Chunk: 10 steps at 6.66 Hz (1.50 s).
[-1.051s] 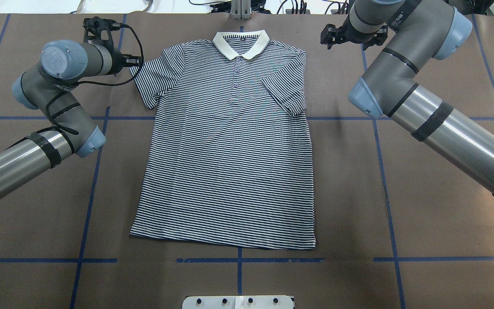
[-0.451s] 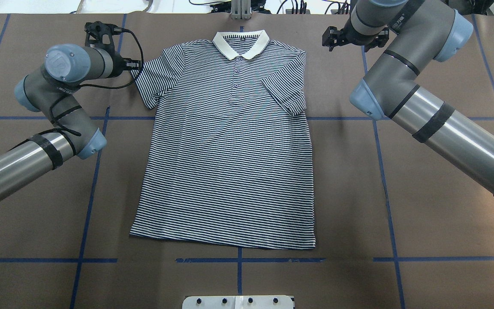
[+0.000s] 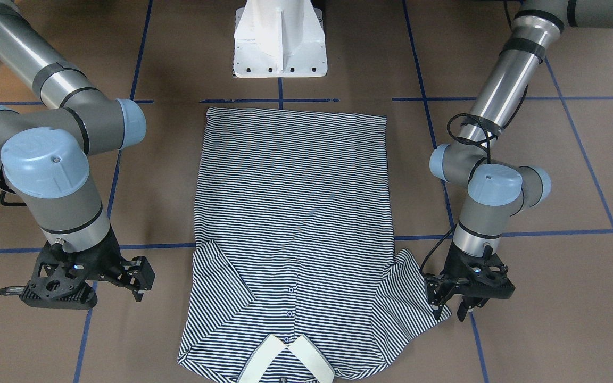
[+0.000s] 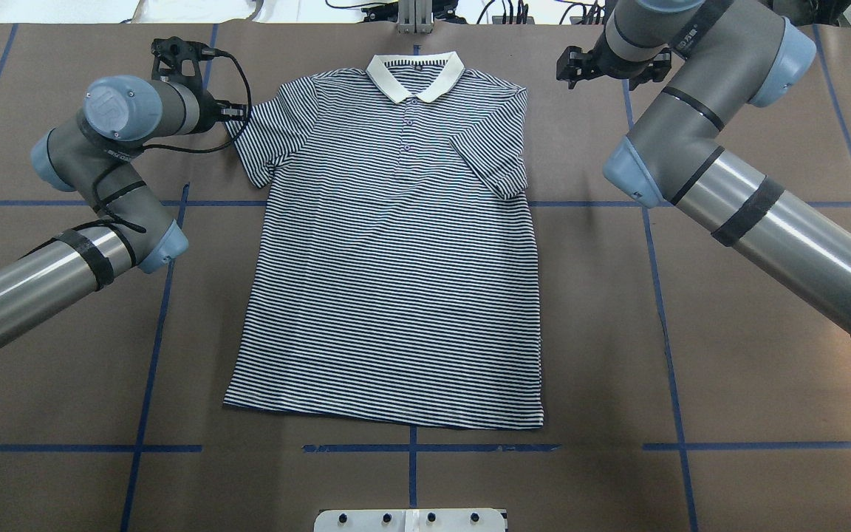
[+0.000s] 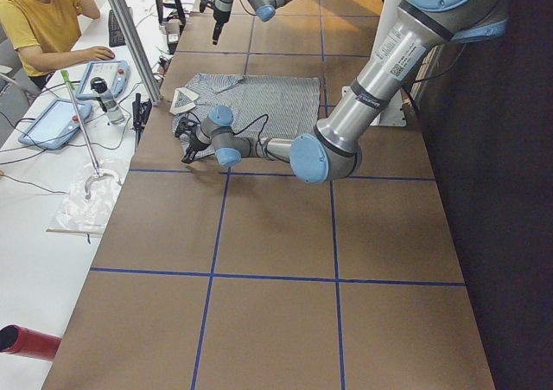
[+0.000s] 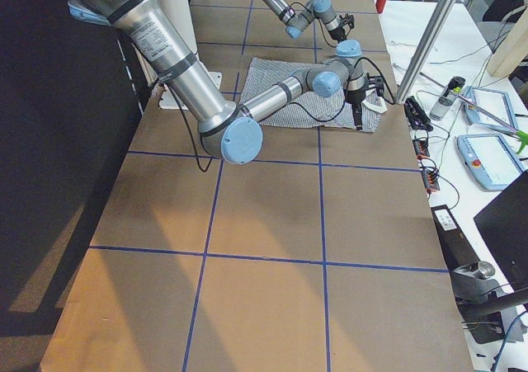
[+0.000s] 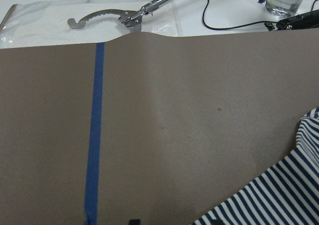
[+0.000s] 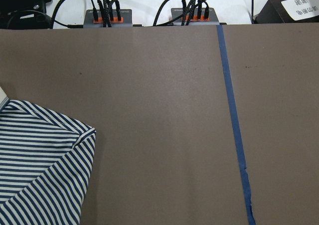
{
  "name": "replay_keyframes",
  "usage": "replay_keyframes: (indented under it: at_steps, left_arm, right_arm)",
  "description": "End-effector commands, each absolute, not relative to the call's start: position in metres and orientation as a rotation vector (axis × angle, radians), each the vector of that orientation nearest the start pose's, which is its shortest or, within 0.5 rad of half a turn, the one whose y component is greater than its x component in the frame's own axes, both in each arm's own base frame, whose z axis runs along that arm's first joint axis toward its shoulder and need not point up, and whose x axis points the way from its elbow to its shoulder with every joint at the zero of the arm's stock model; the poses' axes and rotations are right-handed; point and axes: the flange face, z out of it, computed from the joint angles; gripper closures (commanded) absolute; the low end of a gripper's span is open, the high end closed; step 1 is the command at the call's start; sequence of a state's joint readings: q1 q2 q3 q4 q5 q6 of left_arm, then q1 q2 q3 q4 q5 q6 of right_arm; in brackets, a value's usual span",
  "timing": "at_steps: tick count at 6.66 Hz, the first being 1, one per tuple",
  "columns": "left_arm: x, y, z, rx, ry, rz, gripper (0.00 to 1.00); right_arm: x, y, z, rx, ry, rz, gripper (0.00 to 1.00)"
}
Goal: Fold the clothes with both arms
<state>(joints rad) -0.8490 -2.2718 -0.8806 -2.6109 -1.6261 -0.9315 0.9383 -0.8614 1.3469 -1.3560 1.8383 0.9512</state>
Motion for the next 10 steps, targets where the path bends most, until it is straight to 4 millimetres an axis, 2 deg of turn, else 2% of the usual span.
replay_keyframes:
  at_steps: [1,2,3,5,6,7,8,9,10]
  left_arm:
    - [0.438,-0.686,0.448,0.67,0.806,-0.157,0.45]
    - [0.437,-0.686,0.448,0.671,0.805,-0.158,0.49]
    - [0.441,-0.684,0.447,0.67,0.808,-0.153,0.58]
    - [0.442,-0.683,0.446,0.672,0.813,-0.151,1.0]
    - [0.441,-0.683,0.441,0.678,0.819,-0.15,1.0]
    - [0.441,-0.681,0.423,0.708,0.836,-0.121,1.0]
    - [0.439,-0.68,0.388,0.722,0.856,-0.117,1.0]
    - [0.445,-0.685,0.333,0.67,0.821,-0.139,1.0]
    - [0.461,-0.684,0.285,0.594,0.821,-0.226,1.0]
  right_arm:
    - [-0.364,-0.678,0.313,0.306,-0.674,0.21,0.0]
    - [-0.364,-0.678,0.313,0.306,-0.674,0.21,0.0]
    - [-0.363,-0.677,0.315,0.304,-0.672,0.21,0.0]
    - [-0.363,-0.677,0.315,0.303,-0.673,0.21,0.0]
    - [-0.363,-0.677,0.315,0.303,-0.673,0.21,0.0]
    - [-0.363,-0.677,0.315,0.303,-0.673,0.211,0.0]
    - [-0.364,-0.677,0.315,0.302,-0.674,0.211,0.0]
    - [-0.364,-0.677,0.315,0.302,-0.673,0.215,0.0]
    - [-0.364,-0.677,0.316,0.3,-0.673,0.218,0.0]
